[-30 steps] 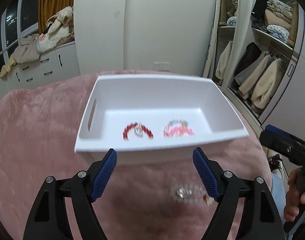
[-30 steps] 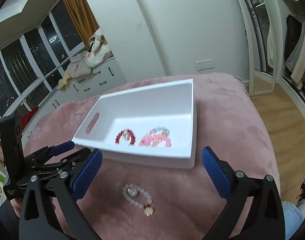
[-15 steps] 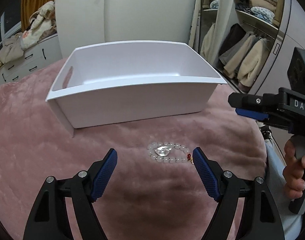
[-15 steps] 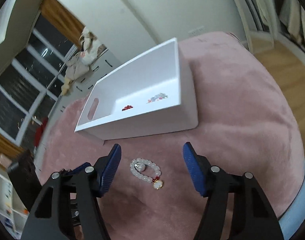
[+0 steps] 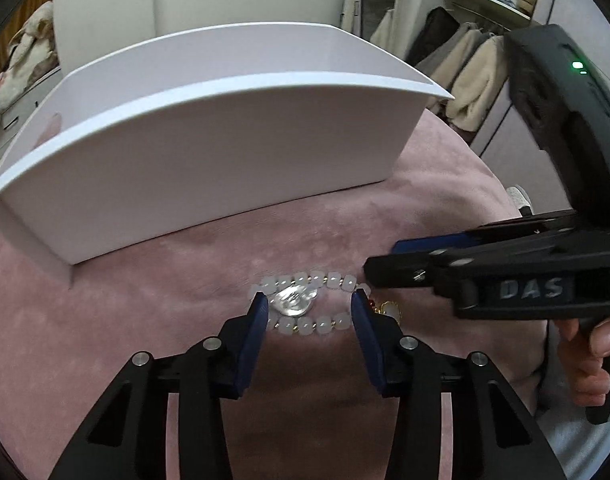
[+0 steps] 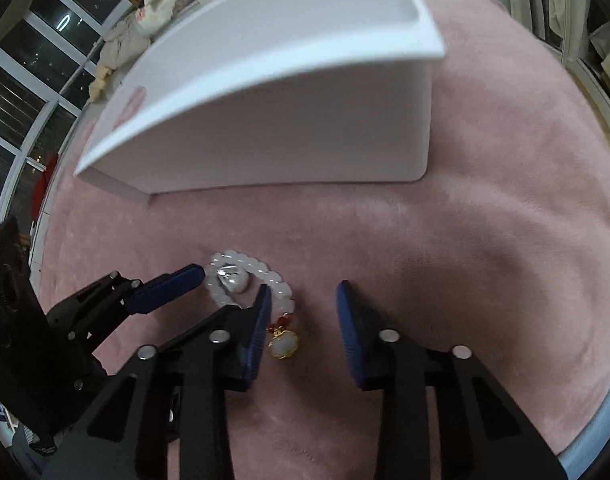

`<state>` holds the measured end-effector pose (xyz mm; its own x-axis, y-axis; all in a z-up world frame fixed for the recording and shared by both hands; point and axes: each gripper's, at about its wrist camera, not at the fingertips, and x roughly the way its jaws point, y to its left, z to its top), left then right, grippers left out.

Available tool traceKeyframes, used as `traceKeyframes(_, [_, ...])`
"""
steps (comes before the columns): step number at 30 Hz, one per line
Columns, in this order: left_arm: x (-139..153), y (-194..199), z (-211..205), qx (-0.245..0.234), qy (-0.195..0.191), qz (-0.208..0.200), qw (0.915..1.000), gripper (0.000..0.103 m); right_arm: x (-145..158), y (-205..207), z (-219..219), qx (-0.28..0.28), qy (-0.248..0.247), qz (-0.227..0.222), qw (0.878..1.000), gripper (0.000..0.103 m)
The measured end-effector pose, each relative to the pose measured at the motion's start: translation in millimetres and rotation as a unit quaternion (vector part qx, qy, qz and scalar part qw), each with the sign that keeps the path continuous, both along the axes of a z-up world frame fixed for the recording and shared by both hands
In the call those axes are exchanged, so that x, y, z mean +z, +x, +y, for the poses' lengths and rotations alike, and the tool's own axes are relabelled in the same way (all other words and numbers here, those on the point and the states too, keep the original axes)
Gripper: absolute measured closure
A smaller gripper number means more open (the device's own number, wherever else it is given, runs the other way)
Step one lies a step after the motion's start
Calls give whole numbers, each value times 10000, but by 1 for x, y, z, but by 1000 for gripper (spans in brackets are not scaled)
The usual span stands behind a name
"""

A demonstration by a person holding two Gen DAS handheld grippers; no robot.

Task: Organize jewelry
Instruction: 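Close the left tool on the silver heart bead while the right tool grips the bracelet near its gold charm, then lift the clear bead bracelet with both tools and lower it into the white box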

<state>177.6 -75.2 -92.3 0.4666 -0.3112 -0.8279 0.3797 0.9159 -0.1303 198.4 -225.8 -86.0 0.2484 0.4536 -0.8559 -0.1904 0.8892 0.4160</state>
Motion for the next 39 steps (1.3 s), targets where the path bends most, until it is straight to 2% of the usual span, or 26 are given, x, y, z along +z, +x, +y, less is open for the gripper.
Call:
traceKeyframes(4, [-9,8,-11,-116,117,12,9999,57,-8,5,12,275,-246,-20,9993,76])
traceKeyframes(7, [-18,11,-18,-208,314,-6,9993,67,-14,8,19,353,-366,-3,9987,80])
traceKeyframes(9, [-22,11,-16,-201,194,48,9996,75,-15,10,23,348,-394,-13,9986,84])
traceKeyframes(10, [-22,12,-14,-164,112,89,9998,82,-15,11,25,343,-379,-36,9987,90])
traceKeyframes(14, [-18,9,-7,-100,11,89,9999,82,-11,15,28,283,-257,-132,9992,92])
traceKeyframes(18, [-10,5,-1,-22,-44,26,10000,82,1,14,10,-5,323,-346,9989,92])
traceKeyframes(22, [7,-5,7,52,-171,-106,9998,82,19,7,-7,-282,723,-611,9951,92])
traceKeyframes(26, [26,-19,19,121,-221,-292,9993,82,24,5,-12,-357,821,-686,9936,92])
traceKeyframes(31, [46,-27,31,319,-223,-418,9984,82,39,-9,-2,-268,607,-951,9933,92])
traceKeyframes(34, [57,-28,33,418,-220,-475,9978,82,48,-19,9,-241,259,-1043,9939,92])
traceKeyframes(39, [78,-31,45,577,-183,-581,9965,82,63,-34,12,-216,-9,-1223,9923,92])
